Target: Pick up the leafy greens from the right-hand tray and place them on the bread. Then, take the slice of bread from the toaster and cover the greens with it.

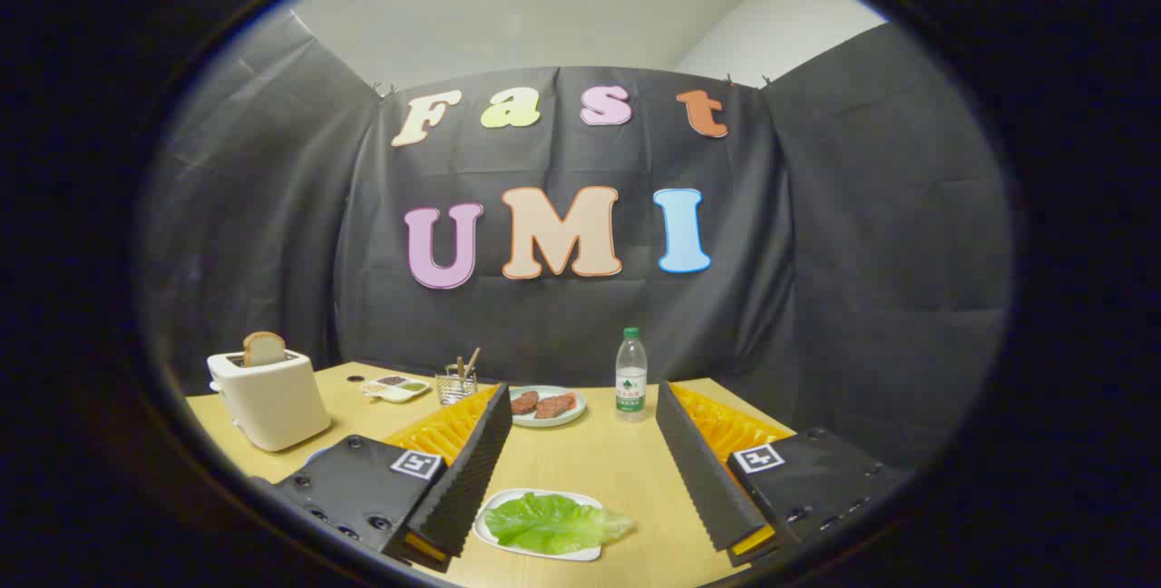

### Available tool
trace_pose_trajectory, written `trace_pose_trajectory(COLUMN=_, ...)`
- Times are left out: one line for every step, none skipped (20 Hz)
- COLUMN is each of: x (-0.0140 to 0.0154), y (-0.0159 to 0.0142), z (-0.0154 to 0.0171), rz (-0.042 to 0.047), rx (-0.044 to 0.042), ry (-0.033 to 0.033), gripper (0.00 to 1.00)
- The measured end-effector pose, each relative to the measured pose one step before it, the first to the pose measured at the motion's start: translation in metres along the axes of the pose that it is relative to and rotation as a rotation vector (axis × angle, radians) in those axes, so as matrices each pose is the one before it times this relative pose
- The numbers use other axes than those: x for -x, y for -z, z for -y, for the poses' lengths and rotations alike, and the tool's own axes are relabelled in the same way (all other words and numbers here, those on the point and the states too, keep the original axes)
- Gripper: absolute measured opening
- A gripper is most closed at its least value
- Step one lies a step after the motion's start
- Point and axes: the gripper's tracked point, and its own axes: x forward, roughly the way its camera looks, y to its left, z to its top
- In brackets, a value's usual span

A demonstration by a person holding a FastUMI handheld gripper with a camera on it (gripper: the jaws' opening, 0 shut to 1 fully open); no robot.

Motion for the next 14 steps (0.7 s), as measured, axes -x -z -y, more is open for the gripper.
trace_pose_trajectory(x=-0.00043, y=-0.00142, z=0.00071, rz=0.00138, rx=-0.00474, ry=-0.00025, gripper=1.0)
trace_pose_trajectory(x=-0.00055, y=0.00003, z=0.00229, rz=0.00152, rx=-0.00755, ry=0.00253, gripper=1.0)
trace_pose_trajectory(x=0.00006, y=-0.0008, z=0.0022, rz=0.00112, rx=-0.00731, ry=0.00271, gripper=1.0)
trace_pose_trajectory(x=0.00048, y=0.00081, z=0.00272, rz=0.00027, rx=-0.00571, ry=0.00358, gripper=1.0)
trace_pose_trajectory(x=-0.00031, y=0.0005, z=0.00248, rz=-0.00143, rx=-0.00274, ry=0.0049, gripper=1.0)
trace_pose_trajectory(x=0.00006, y=0.00129, z=0.00341, rz=-0.00214, rx=-0.00098, ry=0.0084, gripper=1.0)
trace_pose_trajectory(x=-0.00075, y=0.00037, z=0.00368, rz=-0.00247, rx=0.00022, ry=0.01016, gripper=1.0)
trace_pose_trajectory(x=-0.00055, y=0.001, z=0.00334, rz=-0.00226, rx=0.00073, ry=0.00952, gripper=1.0)
trace_pose_trajectory(x=-0.00014, y=0.00016, z=0.00221, rz=-0.00264, rx=0.00094, ry=0.0076, gripper=1.0)
trace_pose_trajectory(x=-0.00073, y=0.00209, z=0.00143, rz=-0.00265, rx=0.0008, ry=0.00614, gripper=1.0)
trace_pose_trajectory(x=-0.00114, y=0.00061, z=0.00072, rz=-0.00294, rx=0.00054, ry=0.00438, gripper=1.0)
trace_pose_trajectory(x=-0.00001, y=0.00164, z=0.00074, rz=-0.00329, rx=0.00012, ry=0.0019, gripper=1.0)
trace_pose_trajectory(x=-0.00076, y=0.00051, z=-0.00072, rz=-0.00314, rx=0.00014, ry=-0.00127, gripper=1.0)
trace_pose_trajectory(x=0.00028, y=0.00089, z=-0.00095, rz=-0.00282, rx=0.00064, ry=-0.00291, gripper=1.0)
